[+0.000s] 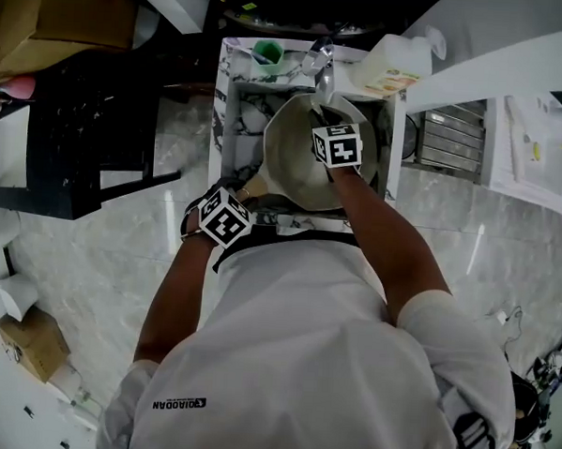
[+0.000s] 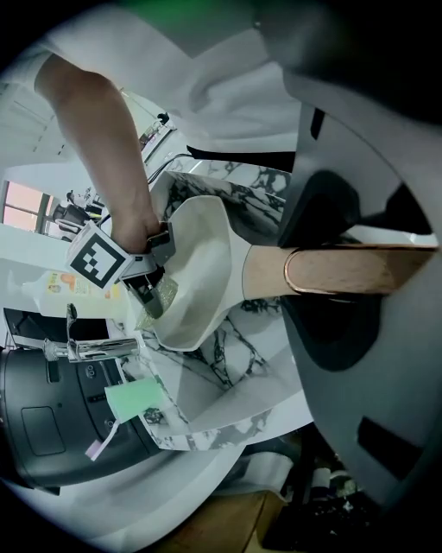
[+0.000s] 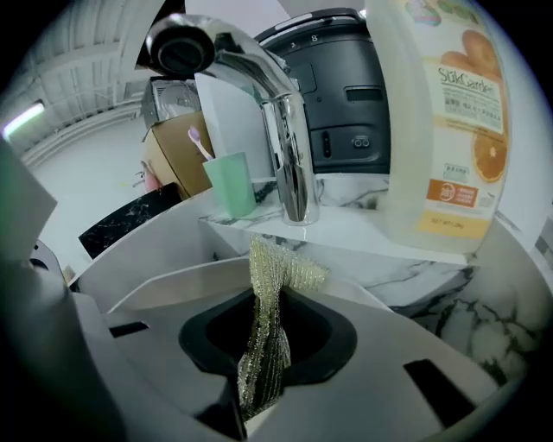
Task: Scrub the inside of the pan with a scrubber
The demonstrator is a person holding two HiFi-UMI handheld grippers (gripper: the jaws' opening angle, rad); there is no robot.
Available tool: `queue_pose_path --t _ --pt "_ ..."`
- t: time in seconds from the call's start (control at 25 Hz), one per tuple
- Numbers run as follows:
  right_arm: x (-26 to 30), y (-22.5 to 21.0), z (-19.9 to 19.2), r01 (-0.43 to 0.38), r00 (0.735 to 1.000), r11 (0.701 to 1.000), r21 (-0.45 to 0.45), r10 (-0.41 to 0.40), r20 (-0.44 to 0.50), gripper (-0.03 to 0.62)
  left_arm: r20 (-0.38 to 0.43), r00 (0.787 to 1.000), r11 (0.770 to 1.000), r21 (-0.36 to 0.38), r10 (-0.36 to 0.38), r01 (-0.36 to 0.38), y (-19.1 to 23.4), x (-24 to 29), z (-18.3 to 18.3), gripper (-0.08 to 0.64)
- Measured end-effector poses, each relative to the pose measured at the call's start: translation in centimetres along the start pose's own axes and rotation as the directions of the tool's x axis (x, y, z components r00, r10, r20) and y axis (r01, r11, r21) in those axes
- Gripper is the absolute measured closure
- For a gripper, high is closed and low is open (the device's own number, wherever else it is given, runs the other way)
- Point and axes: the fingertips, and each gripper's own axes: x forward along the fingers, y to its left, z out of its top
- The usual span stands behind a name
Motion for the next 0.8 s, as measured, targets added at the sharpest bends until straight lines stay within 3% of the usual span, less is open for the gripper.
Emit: queue_pose_path --t 0.28,0.44,0.6,0.8 --pt "2.1 0.3 0.0 -0.083 0.996 0.988 0.129 0.077 0.044 0.500 0.004 1.000 1.000 0.009 -0.001 0.001 0.1 0.2 0.0 0.387" --pt "3.1 0.4 -0.3 -0.114 0.993 0.956 0.269 0.103 0.056 0.500 0.000 1.000 1.000 -0.007 -0.021 0.021 0.2 0.2 -0.1 0.388" --pt "3.7 0.4 -0.9 -0.146 0.989 0.872 0.468 0.118 0.088 0.500 0.000 0.999 0.999 -0.012 -0.032 0.032 0.2 0.3 -0.1 0.387" --pt "4.2 1.5 -0.6 -0.239 0.971 0.686 0.687 0.171 0.167 0.500 0.001 0.999 0.999 -0.019 -0.042 0.042 0.2 0.3 0.0 0.387"
